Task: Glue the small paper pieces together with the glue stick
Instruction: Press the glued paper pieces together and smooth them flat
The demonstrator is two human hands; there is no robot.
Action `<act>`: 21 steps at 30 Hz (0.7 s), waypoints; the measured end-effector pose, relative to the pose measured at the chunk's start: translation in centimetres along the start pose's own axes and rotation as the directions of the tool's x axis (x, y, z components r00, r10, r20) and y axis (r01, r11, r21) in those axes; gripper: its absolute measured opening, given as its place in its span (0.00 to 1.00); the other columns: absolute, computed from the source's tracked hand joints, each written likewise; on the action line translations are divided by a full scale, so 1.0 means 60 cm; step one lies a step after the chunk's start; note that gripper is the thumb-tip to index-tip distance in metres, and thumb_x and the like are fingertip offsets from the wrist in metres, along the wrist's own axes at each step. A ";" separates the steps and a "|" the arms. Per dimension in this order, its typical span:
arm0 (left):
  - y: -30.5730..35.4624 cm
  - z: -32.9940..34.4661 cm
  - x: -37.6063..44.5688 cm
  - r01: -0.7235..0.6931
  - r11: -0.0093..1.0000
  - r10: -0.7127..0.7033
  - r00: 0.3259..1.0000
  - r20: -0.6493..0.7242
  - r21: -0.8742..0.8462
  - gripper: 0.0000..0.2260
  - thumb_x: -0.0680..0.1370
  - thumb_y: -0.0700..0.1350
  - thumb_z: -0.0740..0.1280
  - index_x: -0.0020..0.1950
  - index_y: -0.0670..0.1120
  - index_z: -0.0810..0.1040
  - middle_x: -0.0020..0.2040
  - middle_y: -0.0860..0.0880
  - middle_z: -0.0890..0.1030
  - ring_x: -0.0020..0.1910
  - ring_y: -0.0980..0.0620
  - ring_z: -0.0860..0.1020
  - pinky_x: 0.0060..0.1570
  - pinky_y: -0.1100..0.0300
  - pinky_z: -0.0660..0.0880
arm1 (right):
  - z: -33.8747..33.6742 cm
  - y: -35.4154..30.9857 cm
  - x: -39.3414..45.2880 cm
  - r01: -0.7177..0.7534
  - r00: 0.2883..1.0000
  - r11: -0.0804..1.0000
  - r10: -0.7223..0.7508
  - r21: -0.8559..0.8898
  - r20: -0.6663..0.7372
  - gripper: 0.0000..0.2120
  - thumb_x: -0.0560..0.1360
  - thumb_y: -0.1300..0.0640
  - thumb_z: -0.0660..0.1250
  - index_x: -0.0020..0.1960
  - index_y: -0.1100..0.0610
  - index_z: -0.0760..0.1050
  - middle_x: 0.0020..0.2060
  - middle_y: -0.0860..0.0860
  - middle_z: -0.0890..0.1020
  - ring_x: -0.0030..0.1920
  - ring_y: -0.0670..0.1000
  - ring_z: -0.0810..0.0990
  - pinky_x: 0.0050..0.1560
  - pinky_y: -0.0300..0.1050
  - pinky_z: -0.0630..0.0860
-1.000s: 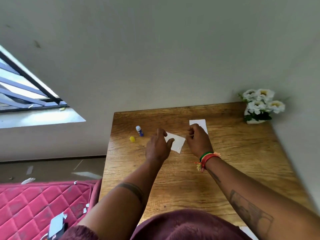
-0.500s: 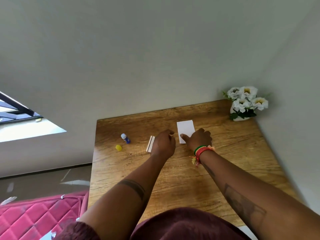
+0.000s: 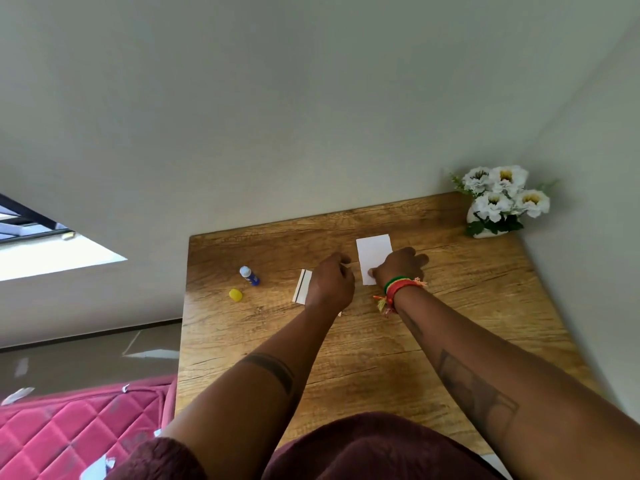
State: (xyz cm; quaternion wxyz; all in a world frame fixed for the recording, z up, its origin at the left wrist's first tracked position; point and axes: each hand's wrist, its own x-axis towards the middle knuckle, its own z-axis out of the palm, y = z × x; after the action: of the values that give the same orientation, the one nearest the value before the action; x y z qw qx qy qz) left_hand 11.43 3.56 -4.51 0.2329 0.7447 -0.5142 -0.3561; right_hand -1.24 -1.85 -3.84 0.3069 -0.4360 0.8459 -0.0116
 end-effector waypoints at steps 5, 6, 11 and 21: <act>0.010 0.002 -0.004 -0.010 1.000 0.011 1.000 0.003 -0.004 0.12 0.82 0.43 0.64 0.64 0.51 0.78 0.50 0.56 0.79 0.39 0.64 0.76 0.32 0.69 0.68 | 0.002 0.008 0.007 0.039 0.999 0.999 -0.039 -0.019 -0.010 0.43 0.65 0.46 0.82 0.69 0.60 0.64 0.64 0.62 0.76 0.63 0.63 0.77 0.56 0.54 0.78; 0.010 0.003 -0.005 -0.021 1.000 0.021 1.000 0.003 -0.004 0.12 0.82 0.43 0.64 0.64 0.50 0.78 0.50 0.56 0.79 0.39 0.65 0.75 0.32 0.69 0.68 | -0.001 0.009 0.011 0.033 0.999 0.999 -0.033 -0.013 0.002 0.43 0.64 0.46 0.83 0.69 0.60 0.64 0.63 0.62 0.77 0.63 0.63 0.78 0.56 0.54 0.78; 0.008 -0.001 -0.006 -0.037 0.999 0.037 0.999 -0.010 -0.010 0.12 0.81 0.42 0.63 0.63 0.50 0.79 0.53 0.53 0.82 0.41 0.63 0.76 0.34 0.69 0.68 | -0.004 0.008 0.018 0.066 0.995 0.998 -0.065 -0.018 0.075 0.31 0.67 0.45 0.80 0.63 0.61 0.77 0.60 0.58 0.83 0.59 0.60 0.82 0.51 0.48 0.77; 0.009 -0.045 0.019 0.054 0.991 -0.071 0.988 -0.137 -0.123 0.10 0.83 0.50 0.64 0.60 0.49 0.81 0.52 0.53 0.83 0.44 0.56 0.79 0.34 0.63 0.69 | -0.046 -0.004 -0.007 0.249 0.877 0.897 -0.369 0.366 0.308 0.14 0.82 0.57 0.63 0.62 0.65 0.78 0.52 0.61 0.84 0.44 0.58 0.84 0.40 0.45 0.80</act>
State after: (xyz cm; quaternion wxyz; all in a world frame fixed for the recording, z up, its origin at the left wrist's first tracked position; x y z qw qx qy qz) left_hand 13.47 2.25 -2.73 0.3014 0.7685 -0.4507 -0.3396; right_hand -2.34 -2.38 -1.33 0.5202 -0.5065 0.6781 -0.1140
